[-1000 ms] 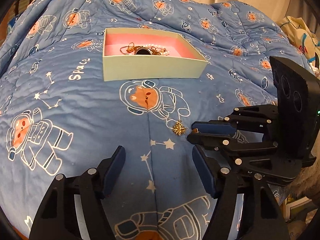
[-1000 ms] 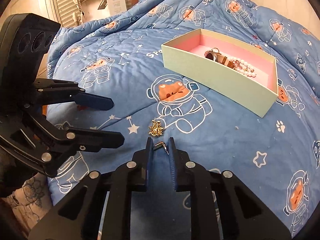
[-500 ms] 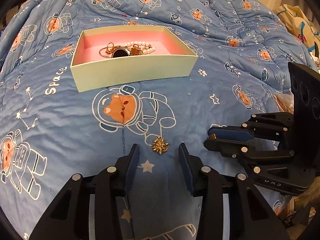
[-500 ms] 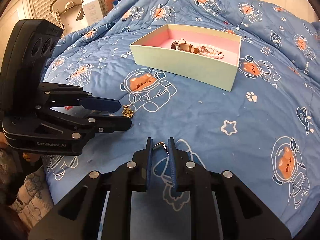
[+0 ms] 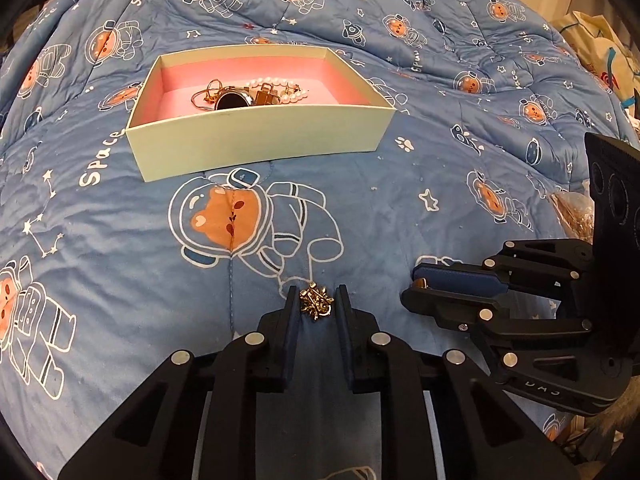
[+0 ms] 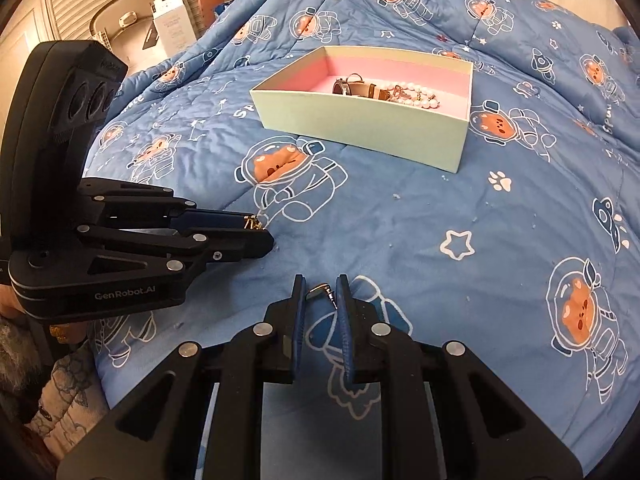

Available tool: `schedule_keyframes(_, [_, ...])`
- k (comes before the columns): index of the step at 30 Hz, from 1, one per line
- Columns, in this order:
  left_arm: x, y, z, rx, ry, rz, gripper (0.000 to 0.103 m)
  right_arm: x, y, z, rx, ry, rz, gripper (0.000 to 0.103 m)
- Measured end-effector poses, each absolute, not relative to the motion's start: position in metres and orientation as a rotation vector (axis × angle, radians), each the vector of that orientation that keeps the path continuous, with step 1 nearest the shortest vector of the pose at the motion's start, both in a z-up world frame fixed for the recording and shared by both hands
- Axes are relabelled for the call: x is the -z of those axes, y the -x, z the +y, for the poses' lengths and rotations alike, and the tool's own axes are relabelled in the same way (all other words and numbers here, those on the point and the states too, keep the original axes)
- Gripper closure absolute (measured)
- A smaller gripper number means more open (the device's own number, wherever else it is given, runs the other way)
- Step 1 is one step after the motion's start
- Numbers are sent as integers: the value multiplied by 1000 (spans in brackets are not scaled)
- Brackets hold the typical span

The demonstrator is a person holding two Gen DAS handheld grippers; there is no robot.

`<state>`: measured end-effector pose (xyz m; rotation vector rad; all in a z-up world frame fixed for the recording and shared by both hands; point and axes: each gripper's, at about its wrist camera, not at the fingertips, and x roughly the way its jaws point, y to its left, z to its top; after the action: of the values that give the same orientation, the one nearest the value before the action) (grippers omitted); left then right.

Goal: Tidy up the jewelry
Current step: 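Grasp the gold flower earring with the left gripper while the right gripper grasps a silver stud, then carry the gold flower earring and silver stud into the pink box and open both grippers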

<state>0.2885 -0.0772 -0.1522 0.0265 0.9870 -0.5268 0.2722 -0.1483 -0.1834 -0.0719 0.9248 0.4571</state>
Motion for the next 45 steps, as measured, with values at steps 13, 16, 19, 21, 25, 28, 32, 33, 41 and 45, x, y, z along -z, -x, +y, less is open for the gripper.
schedule_keyframes(13, [147,-277,-60,534,50,980,86,180,-274,-147,-450,36,926,87])
schedule_keyframes(16, [142,-275,-56,532,53,969,86,176,-276,-148,-464,8,922,87])
schedule_keyframes(19, [136,-275,-52,530,61,955,86,171,-278,-146,-475,-5,911,87])
schedule_keyframes(21, [130,-276,-50,529,61,943,86,166,-279,-144,-482,-5,899,87])
schedule_keyframes(25, [118,-280,-48,529,57,916,86,156,-283,-140,-495,-7,873,87])
schedule_keyframes(28, [110,-289,-46,524,49,901,86,147,-289,-140,-502,-7,851,87])
schedule_keyframes(32, [100,-301,-44,521,57,887,86,133,-301,-139,-508,-4,817,87])
schedule_keyframes(33, [98,-305,-44,516,49,881,86,129,-305,-139,-506,-1,808,87])
schedule_keyframes(41, [82,-333,-44,507,38,853,86,104,-334,-142,-499,30,752,87])
schedule_keyframes(45, [80,-349,-44,492,40,854,86,99,-354,-142,-484,35,746,87])
